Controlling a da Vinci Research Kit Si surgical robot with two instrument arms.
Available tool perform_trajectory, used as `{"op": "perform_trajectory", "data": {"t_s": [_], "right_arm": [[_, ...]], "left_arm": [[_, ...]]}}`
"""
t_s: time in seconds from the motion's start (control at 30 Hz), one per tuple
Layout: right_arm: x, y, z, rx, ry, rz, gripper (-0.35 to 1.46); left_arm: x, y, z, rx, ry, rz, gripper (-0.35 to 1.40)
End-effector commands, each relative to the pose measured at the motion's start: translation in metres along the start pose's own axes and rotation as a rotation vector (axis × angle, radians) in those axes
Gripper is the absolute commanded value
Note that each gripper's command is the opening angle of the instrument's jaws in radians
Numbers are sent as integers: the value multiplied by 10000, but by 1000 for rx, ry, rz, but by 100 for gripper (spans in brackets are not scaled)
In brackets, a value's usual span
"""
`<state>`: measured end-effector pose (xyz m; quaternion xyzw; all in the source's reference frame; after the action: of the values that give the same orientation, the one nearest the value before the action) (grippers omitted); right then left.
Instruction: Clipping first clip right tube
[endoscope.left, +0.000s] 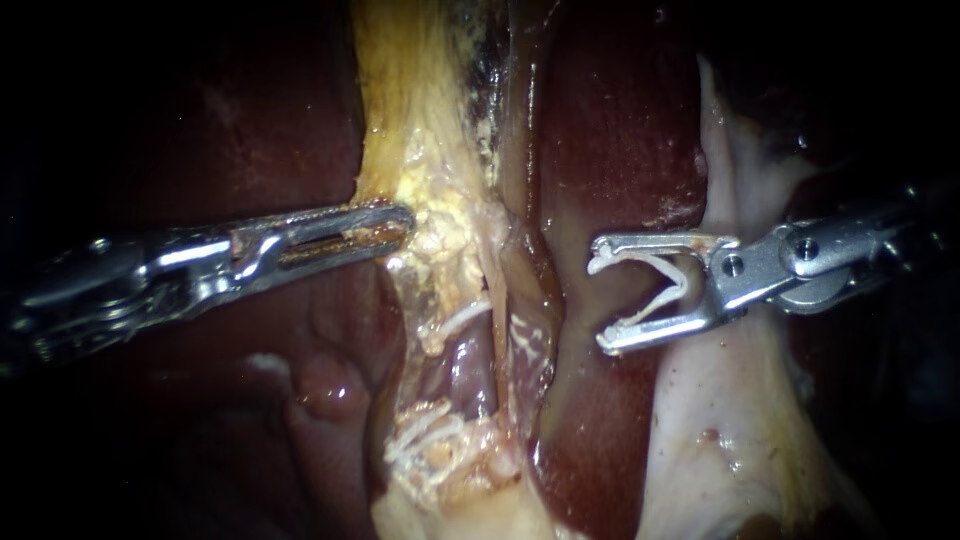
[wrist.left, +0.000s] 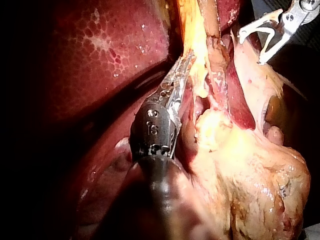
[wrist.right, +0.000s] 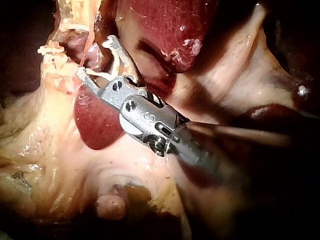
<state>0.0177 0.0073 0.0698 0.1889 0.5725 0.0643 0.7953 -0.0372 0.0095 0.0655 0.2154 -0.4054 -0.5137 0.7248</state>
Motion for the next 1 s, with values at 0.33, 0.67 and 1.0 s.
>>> {"op": "perform_trajectory", "data": {"t_s": [0.33, 0.67, 1.0], "right_arm": [[-45, -30, 72, 138, 5, 294, 60], [-83, -26, 129, 163, -6, 364, 60], [-92, -15, 141, 150, -9, 363, 60]], "left_arm": [[-38, -14, -62, -3, -25, -23, -35], [-55, -44, -94, 2, -59, -5, -35], [-55, -53, -97, 0, -63, -2, -35]]}}
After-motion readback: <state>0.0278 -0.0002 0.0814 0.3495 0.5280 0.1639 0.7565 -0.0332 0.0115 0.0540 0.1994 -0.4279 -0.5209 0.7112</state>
